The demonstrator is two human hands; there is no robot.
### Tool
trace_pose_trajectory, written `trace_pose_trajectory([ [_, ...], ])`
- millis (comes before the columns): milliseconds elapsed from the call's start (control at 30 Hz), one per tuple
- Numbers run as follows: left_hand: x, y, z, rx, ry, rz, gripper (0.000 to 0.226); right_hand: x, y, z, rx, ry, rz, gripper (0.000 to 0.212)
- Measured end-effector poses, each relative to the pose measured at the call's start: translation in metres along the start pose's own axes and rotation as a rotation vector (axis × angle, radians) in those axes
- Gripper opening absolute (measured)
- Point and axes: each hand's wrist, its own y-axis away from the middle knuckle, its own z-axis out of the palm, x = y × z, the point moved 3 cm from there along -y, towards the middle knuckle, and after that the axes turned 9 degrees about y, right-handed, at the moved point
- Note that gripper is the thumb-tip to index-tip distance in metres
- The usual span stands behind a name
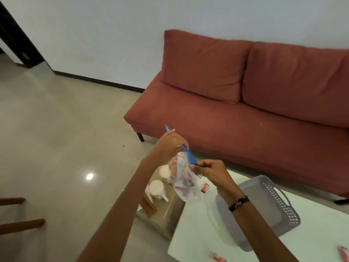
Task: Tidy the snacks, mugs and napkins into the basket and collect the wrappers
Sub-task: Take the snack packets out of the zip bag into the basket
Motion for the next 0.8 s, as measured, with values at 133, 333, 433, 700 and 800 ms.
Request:
trace_pose_trajectory([
  [133, 0.096, 0.017, 0.069, 0.316, 0.407, -0.341, 0.041, 0.028, 0.058, -0.059, 0.126, -0.125, 0.061, 0.016],
  [333, 0.205, 0.033, 0.168, 0.144, 0.886, -0.859, 0.068, 0.085, 0.140, -0.135, 0.314, -0.161, 0.091, 0.009],
  [433, 0.254, 0.035, 0.196, 0.117, 0.892, -0.878, 0.058, 0.107, 0.176, -0.160, 0.372, -0.087, 0.058, 0.010],
  [700, 0.324, 0.064, 0.243, 0.167, 0.920, -0.888, 0.019, 0.153, 0.243, -0.189, 0.393, 0.081, -0.098, 0.010],
  [800, 0.333, 0.076, 0.255, 0.200, 0.981, -0.882, 0.015, 0.160, 0.261, -0.199, 0.233, 0.087, -0.017, 0.016],
])
